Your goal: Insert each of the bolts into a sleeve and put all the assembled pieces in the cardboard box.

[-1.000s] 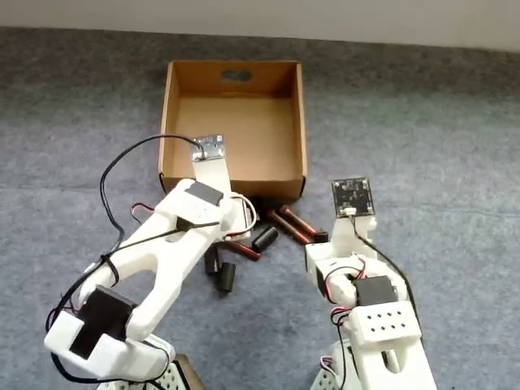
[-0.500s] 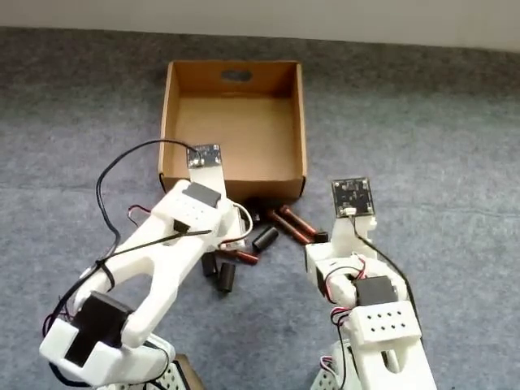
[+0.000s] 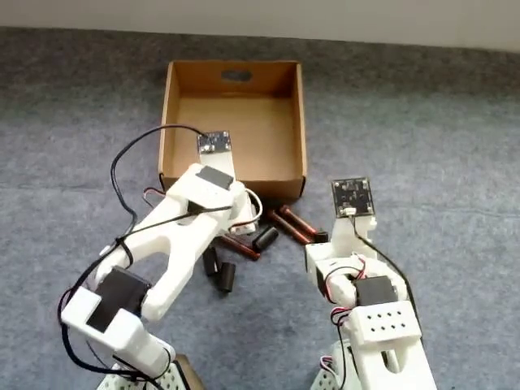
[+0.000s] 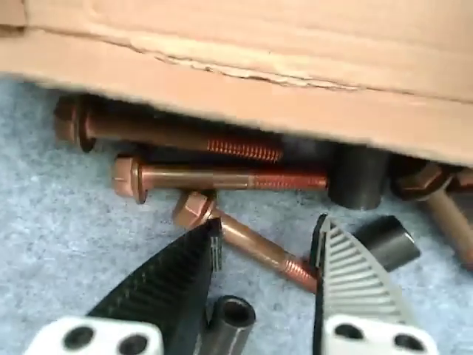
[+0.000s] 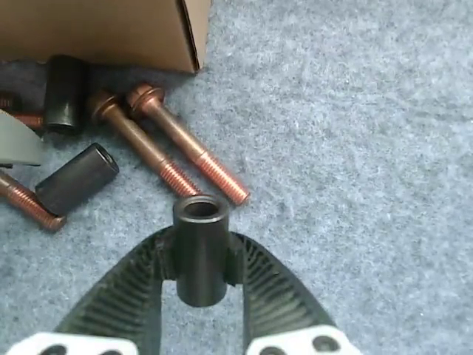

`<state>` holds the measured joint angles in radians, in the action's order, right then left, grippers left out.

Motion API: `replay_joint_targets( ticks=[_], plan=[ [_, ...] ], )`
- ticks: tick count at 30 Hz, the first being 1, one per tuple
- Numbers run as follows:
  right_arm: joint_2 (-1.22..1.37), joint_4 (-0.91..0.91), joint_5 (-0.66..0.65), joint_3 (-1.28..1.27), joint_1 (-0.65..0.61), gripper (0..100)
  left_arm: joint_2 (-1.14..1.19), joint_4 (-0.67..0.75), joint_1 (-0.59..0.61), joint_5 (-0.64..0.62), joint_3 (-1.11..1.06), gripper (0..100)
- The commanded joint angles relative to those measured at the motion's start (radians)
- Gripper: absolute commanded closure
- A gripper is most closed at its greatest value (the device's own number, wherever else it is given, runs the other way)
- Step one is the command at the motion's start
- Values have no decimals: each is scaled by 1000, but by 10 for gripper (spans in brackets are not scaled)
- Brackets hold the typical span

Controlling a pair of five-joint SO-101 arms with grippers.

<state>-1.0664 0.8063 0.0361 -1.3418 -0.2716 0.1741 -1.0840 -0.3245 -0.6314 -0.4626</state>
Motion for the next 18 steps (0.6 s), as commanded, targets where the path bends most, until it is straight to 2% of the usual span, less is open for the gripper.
replay_joint_targets(
  ticks=[1,11,15,18],
  plan=[
    [-19,-12,5,5,10,993,7,-92,-2,3,33,783],
    [-19,-12,5,5,10,993,-311,-176,18,41,28,783],
    [-19,-12,5,5,10,993,-300,-184,21,40,-24,783],
    [-19,-12,5,5,10,993,-249,-123,24,40,-58,783]
  ],
)
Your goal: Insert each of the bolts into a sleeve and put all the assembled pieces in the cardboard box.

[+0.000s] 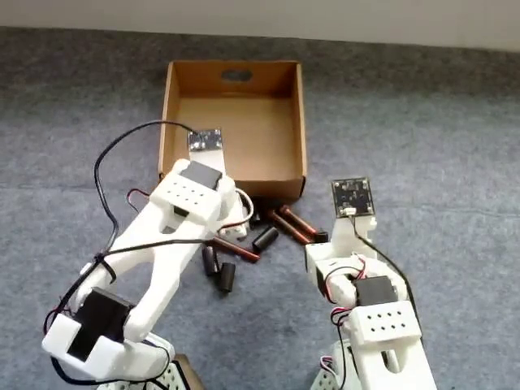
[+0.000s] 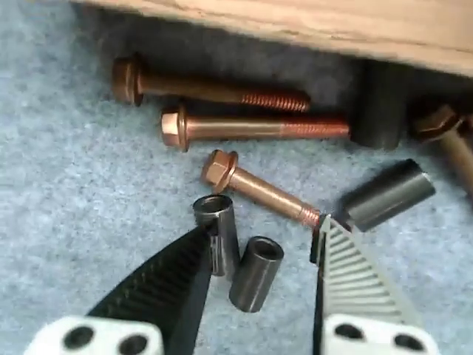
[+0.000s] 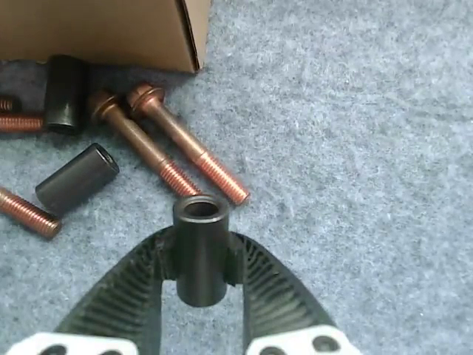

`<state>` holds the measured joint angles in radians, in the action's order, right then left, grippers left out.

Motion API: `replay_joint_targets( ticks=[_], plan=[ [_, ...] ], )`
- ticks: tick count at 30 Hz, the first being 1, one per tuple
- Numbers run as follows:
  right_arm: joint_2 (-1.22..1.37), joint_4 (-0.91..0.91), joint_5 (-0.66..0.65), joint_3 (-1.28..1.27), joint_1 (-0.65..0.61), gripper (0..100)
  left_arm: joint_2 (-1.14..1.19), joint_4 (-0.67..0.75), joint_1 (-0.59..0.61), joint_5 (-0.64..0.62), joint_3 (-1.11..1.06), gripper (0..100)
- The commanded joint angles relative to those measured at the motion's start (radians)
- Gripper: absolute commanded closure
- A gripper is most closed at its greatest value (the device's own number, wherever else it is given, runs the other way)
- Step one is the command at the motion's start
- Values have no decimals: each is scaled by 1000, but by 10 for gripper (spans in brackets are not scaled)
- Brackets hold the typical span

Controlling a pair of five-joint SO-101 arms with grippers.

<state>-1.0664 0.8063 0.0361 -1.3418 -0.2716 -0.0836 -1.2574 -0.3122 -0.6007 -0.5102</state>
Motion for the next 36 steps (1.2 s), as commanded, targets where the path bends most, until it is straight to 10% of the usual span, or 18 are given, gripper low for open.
replay_joint_targets(
  ticks=[1,10,36],
  plan=[
    [-19,-12,5,5,10,993,30,78,12,9,-15,783],
    [-19,-12,-11,5,10,993,222,244,-48,-32,-13,783],
    [-19,-12,-29,4,10,993,303,146,-21,-46,70,787]
  ],
)
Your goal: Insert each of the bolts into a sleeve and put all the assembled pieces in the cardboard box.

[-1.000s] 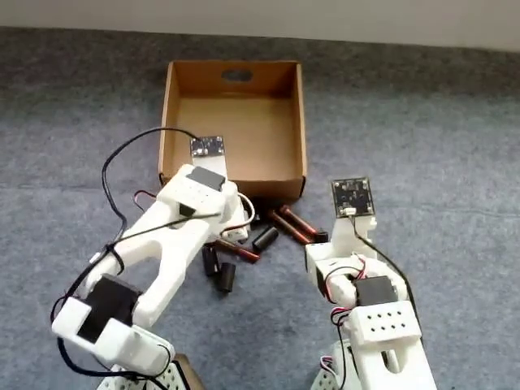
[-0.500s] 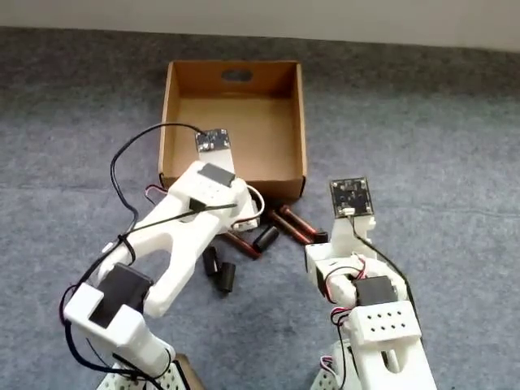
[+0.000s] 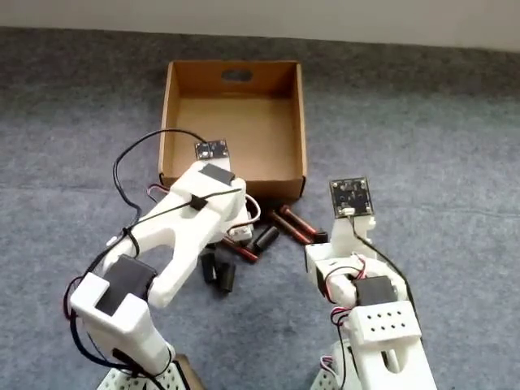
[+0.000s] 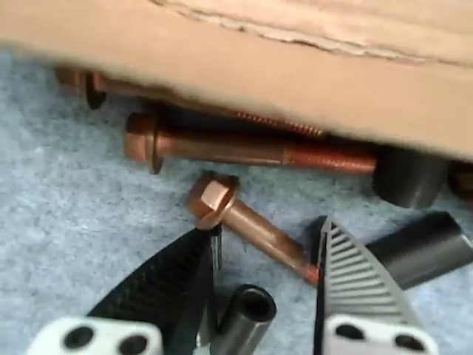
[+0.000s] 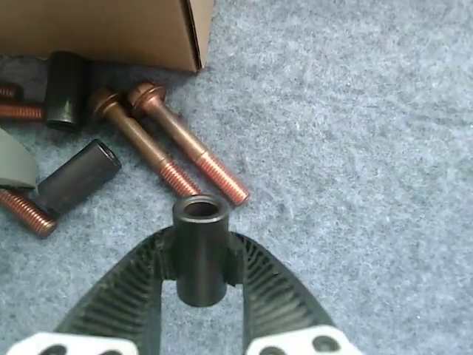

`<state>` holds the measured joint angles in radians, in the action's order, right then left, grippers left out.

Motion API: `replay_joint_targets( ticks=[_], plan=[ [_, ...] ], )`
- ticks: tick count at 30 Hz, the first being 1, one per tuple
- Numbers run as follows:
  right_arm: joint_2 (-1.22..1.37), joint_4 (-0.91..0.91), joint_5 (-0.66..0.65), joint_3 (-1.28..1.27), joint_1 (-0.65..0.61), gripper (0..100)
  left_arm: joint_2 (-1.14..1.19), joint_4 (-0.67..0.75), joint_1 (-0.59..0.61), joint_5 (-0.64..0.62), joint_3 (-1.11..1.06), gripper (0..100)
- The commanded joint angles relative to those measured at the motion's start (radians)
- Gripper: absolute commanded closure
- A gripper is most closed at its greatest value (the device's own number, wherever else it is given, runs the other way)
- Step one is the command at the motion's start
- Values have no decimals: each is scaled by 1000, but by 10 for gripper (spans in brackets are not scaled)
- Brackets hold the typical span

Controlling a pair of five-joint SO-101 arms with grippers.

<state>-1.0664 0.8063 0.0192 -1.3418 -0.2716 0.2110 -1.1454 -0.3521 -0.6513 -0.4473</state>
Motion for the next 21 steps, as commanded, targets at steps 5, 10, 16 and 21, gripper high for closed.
replay_joint_targets(
  ticks=[5,10,16,21],
  plan=[
    [-19,-12,-12,4,12,993,-1,40,35,60,-1,982],
    [-19,-12,-14,4,12,993,-4,46,33,86,-27,977],
    [-19,-12,-14,4,12,993,-35,40,-12,86,-36,979],
    [-19,-12,-14,4,12,993,-262,40,-68,86,-108,978]
  ],
)
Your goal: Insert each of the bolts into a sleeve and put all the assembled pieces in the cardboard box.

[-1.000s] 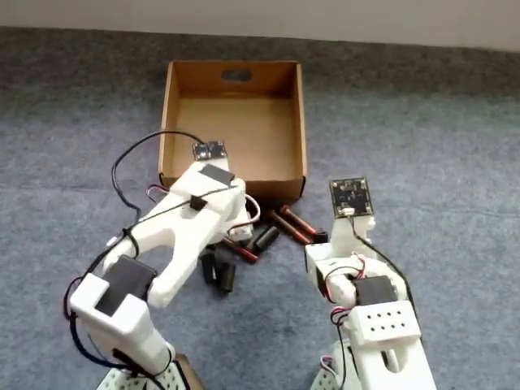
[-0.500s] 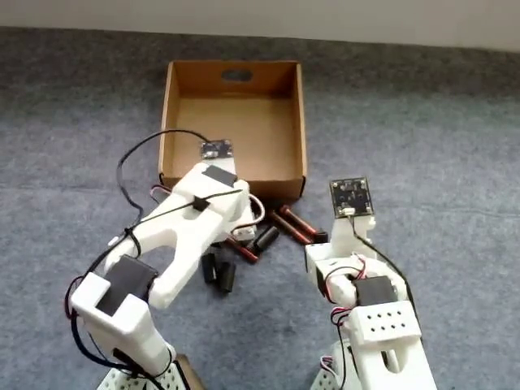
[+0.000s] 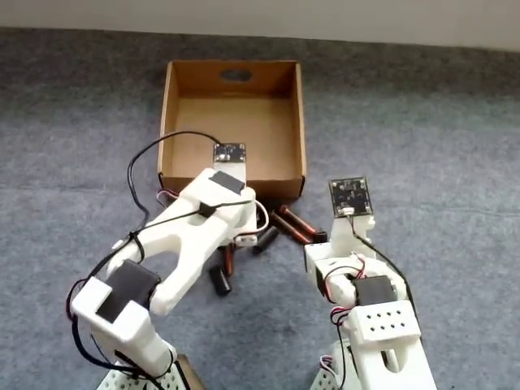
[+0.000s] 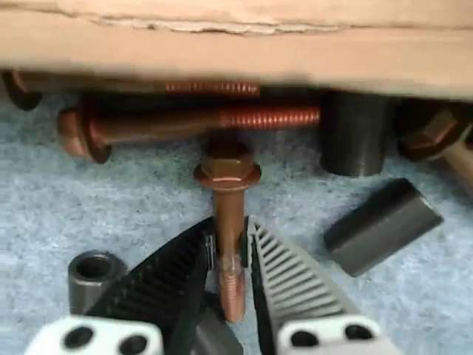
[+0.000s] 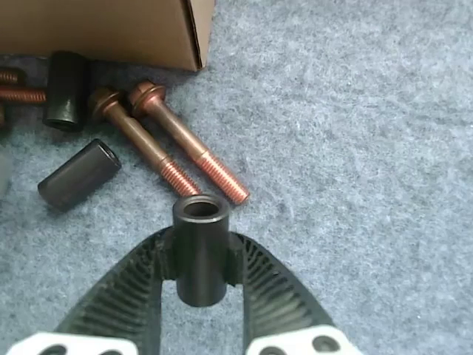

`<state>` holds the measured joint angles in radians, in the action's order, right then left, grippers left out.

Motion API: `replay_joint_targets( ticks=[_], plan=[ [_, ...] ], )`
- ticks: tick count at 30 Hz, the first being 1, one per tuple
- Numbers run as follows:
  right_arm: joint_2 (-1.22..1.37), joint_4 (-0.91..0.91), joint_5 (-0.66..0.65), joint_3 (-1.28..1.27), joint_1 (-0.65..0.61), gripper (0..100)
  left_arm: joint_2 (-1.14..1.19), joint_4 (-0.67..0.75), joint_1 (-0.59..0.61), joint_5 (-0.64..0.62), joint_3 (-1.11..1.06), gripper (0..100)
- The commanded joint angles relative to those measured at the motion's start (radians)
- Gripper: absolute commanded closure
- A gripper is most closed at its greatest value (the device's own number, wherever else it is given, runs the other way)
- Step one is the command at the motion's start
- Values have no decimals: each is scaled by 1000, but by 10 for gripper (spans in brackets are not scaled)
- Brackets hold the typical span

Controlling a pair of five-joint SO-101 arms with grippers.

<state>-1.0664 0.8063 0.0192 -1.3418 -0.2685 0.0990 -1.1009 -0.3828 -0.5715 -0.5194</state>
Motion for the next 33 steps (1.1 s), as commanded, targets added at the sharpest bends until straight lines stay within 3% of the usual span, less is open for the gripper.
replay_joint_targets(
  ticks=[1,5,11,16,20,23,27,33],
  plan=[
    [-19,-12,-14,4,8,993,-211,-5,-44,6,-59,978],
    [-19,-12,-14,4,8,993,-429,-5,-24,72,-163,980],
    [-19,-13,-14,4,8,993,-664,-71,128,212,-242,978],
    [-19,-12,-14,2,8,993,-745,-218,378,603,-251,980],
    [-19,-12,-14,2,8,993,-713,-262,573,763,-265,980],
    [-19,-12,-14,2,7,993,-659,-227,647,881,-323,990],
    [-19,-12,-14,2,7,993,-555,-81,657,1023,-414,991],
    [-19,-12,-14,2,5,993,-377,137,619,1033,-400,991]
  ],
)
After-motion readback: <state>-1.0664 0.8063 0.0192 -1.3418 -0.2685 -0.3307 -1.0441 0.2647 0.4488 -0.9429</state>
